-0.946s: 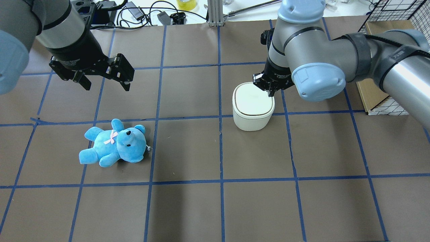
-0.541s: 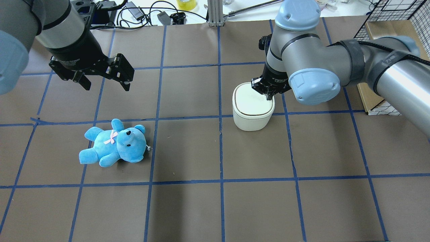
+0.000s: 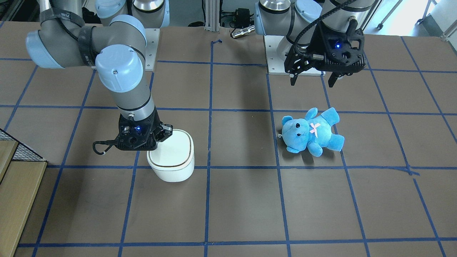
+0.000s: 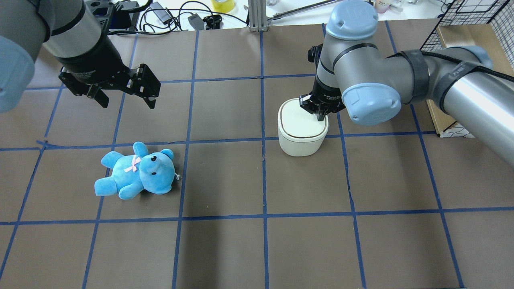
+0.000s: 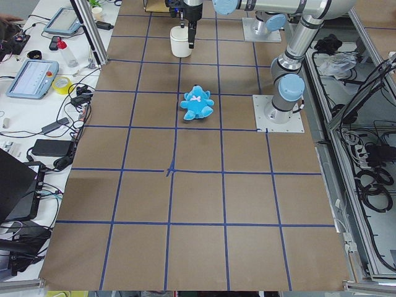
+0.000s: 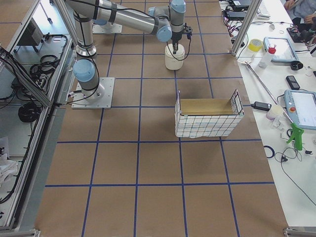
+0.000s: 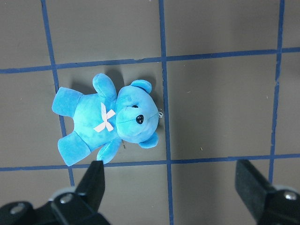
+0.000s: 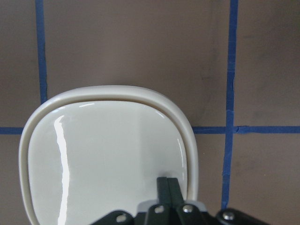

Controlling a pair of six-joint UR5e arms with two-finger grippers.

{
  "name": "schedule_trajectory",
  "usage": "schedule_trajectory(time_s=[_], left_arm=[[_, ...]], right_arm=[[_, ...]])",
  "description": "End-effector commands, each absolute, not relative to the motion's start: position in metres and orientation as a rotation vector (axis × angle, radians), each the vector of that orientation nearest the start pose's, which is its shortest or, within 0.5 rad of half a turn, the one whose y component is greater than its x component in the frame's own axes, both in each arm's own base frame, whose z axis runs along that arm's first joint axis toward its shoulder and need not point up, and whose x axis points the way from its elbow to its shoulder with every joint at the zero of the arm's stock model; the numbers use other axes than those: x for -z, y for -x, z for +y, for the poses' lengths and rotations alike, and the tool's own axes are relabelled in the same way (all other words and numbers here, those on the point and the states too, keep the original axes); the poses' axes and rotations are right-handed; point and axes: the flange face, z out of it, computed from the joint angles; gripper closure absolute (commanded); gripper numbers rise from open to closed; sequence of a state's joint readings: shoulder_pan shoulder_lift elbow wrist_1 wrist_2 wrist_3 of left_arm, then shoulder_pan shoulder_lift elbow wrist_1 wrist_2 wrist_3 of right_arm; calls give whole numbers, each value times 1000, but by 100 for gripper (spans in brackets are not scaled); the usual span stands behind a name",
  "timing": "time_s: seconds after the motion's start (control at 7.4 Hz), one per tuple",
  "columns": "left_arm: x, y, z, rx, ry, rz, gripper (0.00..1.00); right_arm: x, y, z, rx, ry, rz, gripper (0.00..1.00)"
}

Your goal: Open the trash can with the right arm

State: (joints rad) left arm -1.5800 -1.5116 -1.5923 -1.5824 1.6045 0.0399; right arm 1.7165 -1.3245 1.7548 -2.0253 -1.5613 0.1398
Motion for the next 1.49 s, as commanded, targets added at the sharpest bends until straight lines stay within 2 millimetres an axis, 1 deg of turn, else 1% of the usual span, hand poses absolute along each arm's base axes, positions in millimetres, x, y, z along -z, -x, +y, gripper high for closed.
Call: schedule_trajectory(time_s=[0.0, 0.14, 0.27, 0.41, 0.54, 0.68, 0.95, 1.08, 1.22, 1.35], left_arm=[[-505, 134, -468, 40, -76, 3106, 0], [-505, 134, -468, 42, -76, 3106, 0], [-504, 134, -468, 37, -73, 3106, 0], [-504, 134, -468, 37, -76, 3106, 0], [-505, 134, -468, 42, -76, 3106, 0], [-504, 134, -468, 37, -76, 3106, 0], [-504, 134, -468, 37, -76, 3106, 0], [-504, 134, -468, 37, -76, 3106, 0], [-504, 134, -468, 37, -73, 3106, 0], [-504, 134, -468, 37, -76, 3106, 0]], right_arm=[[-308, -215, -538, 19, 10, 3129, 100], [-310, -214, -538, 23, 10, 3135, 100], [-321, -213, -537, 48, 0, 3141, 82], [-355, -210, -525, 78, 4, 3153, 40], [-393, -205, -510, 101, 6, 3165, 12], [-424, -204, -514, 152, 0, 3162, 0], [-483, -186, -524, 28, -47, 3181, 0], [-502, -156, -535, 27, -95, 3165, 0], [-511, -116, -546, 51, -141, 3159, 0], [-517, -109, -545, 73, -146, 3159, 0]])
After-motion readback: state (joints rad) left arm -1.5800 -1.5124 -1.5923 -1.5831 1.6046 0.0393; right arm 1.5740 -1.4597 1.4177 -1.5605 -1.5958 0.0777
